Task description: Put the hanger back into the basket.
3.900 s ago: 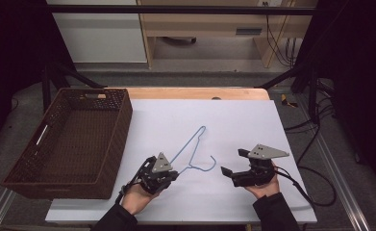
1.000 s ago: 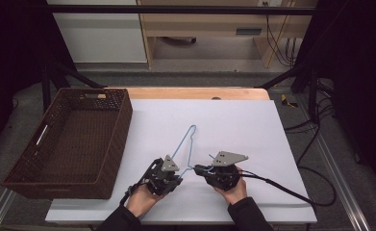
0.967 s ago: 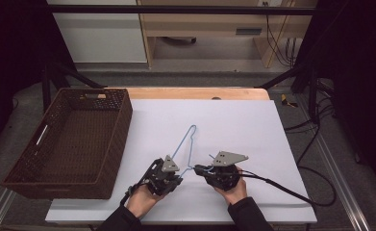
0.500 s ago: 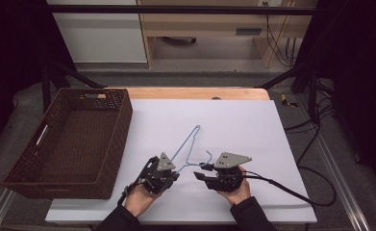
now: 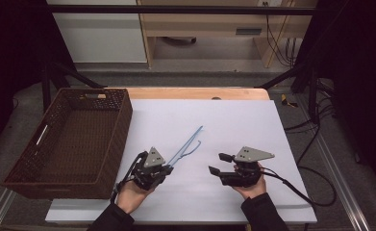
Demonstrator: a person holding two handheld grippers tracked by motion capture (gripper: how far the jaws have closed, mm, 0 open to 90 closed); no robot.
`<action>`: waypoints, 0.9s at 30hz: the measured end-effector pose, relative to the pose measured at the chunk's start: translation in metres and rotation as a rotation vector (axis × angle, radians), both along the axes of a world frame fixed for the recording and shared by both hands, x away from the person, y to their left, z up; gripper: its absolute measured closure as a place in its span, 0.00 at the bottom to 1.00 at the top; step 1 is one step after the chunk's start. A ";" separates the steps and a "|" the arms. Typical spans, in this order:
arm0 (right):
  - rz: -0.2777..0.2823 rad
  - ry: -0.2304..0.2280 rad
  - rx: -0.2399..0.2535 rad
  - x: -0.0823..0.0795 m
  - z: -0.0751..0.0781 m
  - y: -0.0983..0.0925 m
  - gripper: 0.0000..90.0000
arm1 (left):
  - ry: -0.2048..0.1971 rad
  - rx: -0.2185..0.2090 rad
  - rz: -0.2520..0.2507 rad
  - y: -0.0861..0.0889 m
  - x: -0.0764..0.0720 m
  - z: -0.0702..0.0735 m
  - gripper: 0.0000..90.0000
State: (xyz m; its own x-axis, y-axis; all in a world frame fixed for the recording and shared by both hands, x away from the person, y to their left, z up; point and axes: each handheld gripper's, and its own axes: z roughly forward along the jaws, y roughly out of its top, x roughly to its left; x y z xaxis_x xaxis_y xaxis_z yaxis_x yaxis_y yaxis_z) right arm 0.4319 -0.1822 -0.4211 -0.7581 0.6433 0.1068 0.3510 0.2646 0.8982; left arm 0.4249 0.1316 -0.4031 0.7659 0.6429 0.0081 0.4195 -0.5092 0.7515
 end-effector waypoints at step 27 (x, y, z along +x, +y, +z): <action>-0.169 0.022 0.006 0.006 0.007 -0.061 0.14 | -0.082 -0.139 -0.070 0.031 -0.018 0.058 0.96</action>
